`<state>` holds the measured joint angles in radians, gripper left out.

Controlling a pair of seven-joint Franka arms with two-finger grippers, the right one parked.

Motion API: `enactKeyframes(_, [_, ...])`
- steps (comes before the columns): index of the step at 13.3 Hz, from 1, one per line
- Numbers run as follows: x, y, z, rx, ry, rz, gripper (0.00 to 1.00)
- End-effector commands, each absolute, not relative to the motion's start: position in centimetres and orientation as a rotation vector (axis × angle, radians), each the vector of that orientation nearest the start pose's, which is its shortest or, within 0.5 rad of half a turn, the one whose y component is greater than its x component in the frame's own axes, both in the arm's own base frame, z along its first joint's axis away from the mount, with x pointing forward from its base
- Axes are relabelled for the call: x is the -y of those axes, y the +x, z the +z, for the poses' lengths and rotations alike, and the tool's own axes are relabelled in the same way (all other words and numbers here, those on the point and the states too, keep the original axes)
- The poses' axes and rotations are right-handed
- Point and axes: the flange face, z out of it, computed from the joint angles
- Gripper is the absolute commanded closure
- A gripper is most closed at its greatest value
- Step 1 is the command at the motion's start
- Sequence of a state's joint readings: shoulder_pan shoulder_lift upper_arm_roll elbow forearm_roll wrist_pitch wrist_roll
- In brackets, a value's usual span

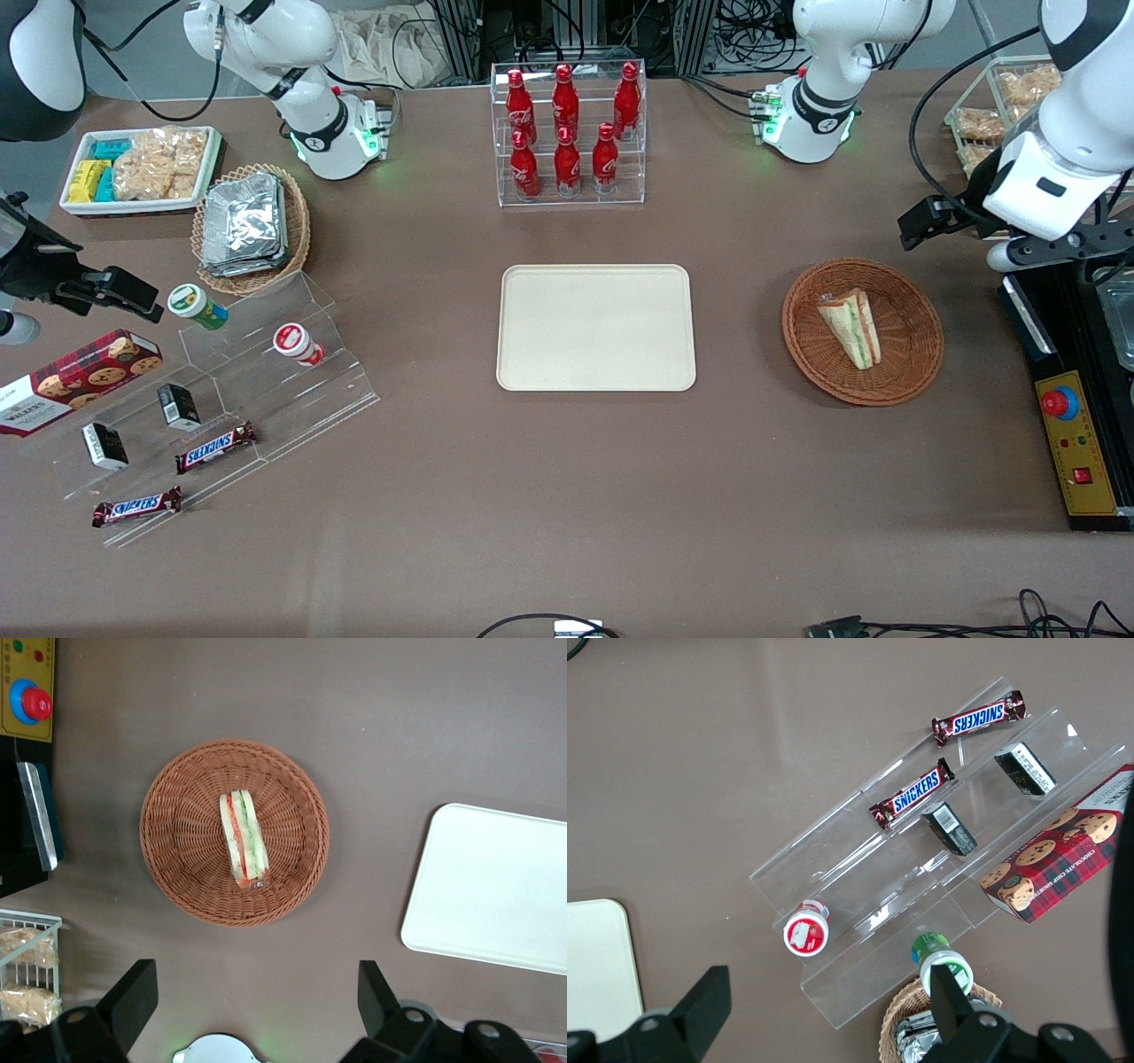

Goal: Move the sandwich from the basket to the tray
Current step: 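Move the open left gripper over the wrapped sandwich in the wicker basket, then lower the left gripper and close it on the sandwich's wrapped edge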

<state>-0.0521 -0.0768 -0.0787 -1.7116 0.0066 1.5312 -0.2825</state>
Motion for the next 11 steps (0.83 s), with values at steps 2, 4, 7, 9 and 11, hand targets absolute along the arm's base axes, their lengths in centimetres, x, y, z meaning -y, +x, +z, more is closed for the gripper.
enactKeyframes(2, [6.6,50.0,53.0,0.262,-3.083,0.107,0.0])
enactKeyframes(4, [5.1,48.8,46.4,0.296,-3.096,0.025,0.0])
enactKeyframes(7, [3.1,48.0,38.4,0.349,-3.112,-0.071,0.0])
enactKeyframes(9, [3.0,47.1,34.1,0.352,-3.117,-0.103,0.0])
enactKeyframes(11, [1.8,46.7,30.5,0.386,-3.116,-0.11,0.0])
